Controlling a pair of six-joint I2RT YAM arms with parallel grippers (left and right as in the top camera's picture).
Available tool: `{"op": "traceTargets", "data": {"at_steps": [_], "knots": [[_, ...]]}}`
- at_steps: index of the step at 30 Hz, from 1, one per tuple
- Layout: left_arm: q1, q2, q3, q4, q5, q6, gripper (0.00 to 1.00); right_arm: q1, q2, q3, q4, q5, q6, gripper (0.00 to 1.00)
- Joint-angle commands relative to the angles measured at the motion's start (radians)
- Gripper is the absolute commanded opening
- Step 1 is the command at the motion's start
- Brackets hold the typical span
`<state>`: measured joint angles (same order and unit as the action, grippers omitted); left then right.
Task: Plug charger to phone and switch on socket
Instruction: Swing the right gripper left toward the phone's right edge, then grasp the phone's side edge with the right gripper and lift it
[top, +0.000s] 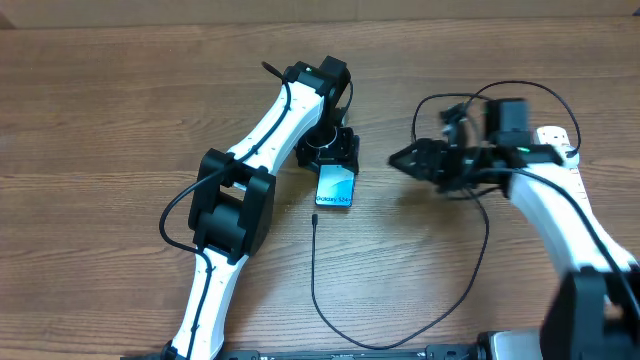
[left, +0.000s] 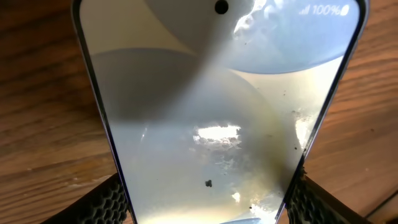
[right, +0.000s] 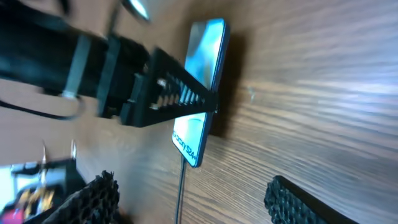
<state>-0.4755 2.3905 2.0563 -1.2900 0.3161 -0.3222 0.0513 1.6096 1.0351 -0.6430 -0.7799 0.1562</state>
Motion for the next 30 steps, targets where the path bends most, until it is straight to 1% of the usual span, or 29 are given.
{"op": "traceTargets", "data": {"at_steps": [1, 4, 11, 17, 22, 25, 28, 30], "knots": [[0.006, 0.001, 0.025, -0.001, 0.048, 0.031, 0.65, 0.054, 0.087, 0.013, 0.049, -0.085, -0.008, 0.77], [0.006, 0.001, 0.025, -0.007, 0.049, 0.031, 0.65, 0.092, 0.16, 0.013, 0.108, -0.131, -0.007, 0.78], [0.006, 0.001, 0.025, -0.023, 0.062, 0.032, 0.65, 0.167, 0.269, 0.013, 0.214, -0.129, 0.011, 0.78], [0.006, 0.001, 0.025, -0.022, 0.089, 0.039, 0.65, 0.222, 0.31, 0.013, 0.304, -0.05, 0.163, 0.77], [0.006, 0.001, 0.025, -0.021, 0.089, 0.039, 0.65, 0.267, 0.333, 0.013, 0.388, -0.046, 0.245, 0.7], [0.006, 0.001, 0.025, -0.022, 0.089, 0.039, 0.65, 0.288, 0.334, 0.013, 0.424, -0.002, 0.293, 0.6], [0.006, 0.001, 0.025, -0.022, 0.096, 0.039, 0.65, 0.301, 0.334, 0.013, 0.441, 0.053, 0.339, 0.56], [0.006, 0.001, 0.025, -0.022, 0.096, 0.039, 0.65, 0.301, 0.334, 0.013, 0.457, 0.066, 0.349, 0.5]]}}
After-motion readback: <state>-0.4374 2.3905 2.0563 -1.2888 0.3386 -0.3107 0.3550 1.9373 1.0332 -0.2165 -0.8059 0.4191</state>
